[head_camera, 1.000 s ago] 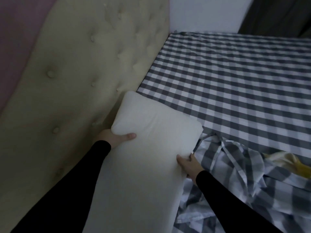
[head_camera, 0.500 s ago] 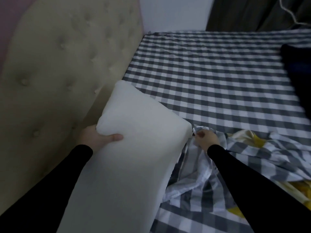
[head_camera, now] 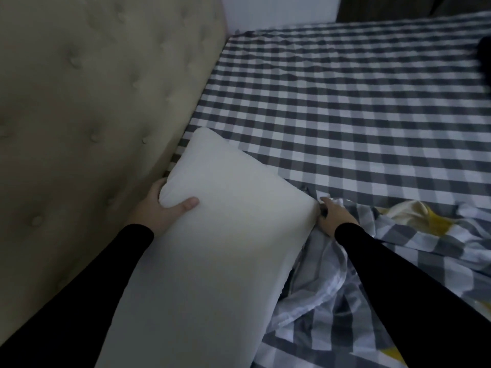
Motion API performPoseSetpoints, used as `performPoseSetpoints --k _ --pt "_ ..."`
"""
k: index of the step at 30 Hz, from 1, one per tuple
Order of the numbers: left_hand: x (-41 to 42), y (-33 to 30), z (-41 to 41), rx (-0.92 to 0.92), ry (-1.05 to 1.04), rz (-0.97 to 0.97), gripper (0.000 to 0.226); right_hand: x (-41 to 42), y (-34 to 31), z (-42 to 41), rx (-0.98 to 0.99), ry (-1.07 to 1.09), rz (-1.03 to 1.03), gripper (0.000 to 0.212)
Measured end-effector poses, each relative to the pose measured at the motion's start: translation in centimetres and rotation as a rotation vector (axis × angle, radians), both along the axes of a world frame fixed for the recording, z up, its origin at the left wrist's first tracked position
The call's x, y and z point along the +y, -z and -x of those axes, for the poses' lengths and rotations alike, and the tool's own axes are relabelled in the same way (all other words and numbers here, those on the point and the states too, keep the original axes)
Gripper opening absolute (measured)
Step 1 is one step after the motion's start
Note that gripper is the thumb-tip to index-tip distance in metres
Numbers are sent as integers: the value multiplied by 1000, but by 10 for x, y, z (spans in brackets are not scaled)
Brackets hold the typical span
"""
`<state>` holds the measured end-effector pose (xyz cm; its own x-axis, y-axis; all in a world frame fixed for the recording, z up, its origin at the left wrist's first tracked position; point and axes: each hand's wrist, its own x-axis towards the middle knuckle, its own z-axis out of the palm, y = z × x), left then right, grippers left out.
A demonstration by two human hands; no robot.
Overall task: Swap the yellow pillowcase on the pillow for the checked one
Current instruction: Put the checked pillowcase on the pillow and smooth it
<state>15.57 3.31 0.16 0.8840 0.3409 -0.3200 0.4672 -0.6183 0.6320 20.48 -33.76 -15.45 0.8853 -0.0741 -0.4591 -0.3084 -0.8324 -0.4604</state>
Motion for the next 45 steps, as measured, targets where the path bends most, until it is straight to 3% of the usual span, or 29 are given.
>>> performPoseSetpoints --k 2,7,11,14,19,25,33,36,42,45 --pt "-6 -1 -10 48 26 -3 114 -2 6 -2 65 -12 28 39" --pt "-34 -7 -27 58 36 -54 102 -5 23 1 122 -9 98 45" --pt "-55 -9 -28 76 22 -153 123 -1 25 6 88 50 183 35" --pt "-57 -8 -22 25 -13 -185 116 1 23 8 69 88 192 32" --pt "-45 -5 0 -165 -98 -52 81 -4 4 15 -89 306 -21 22" --pt "-45 -8 37 -224 -119 79 78 -13 -50 9 -239 576 -257 15" --pt "-79 -31 71 -268 -22 21 77 -20 -112 48 -145 351 -371 28" --pt "-92 -45 87 -293 10 -10 70 -26 -134 73 -100 231 -294 28" --pt "-114 -86 123 -393 84 -44 57 -29 -199 119 -224 227 -261 40" --pt "-116 -115 141 -455 117 -46 52 -31 -242 137 -315 317 -356 44"
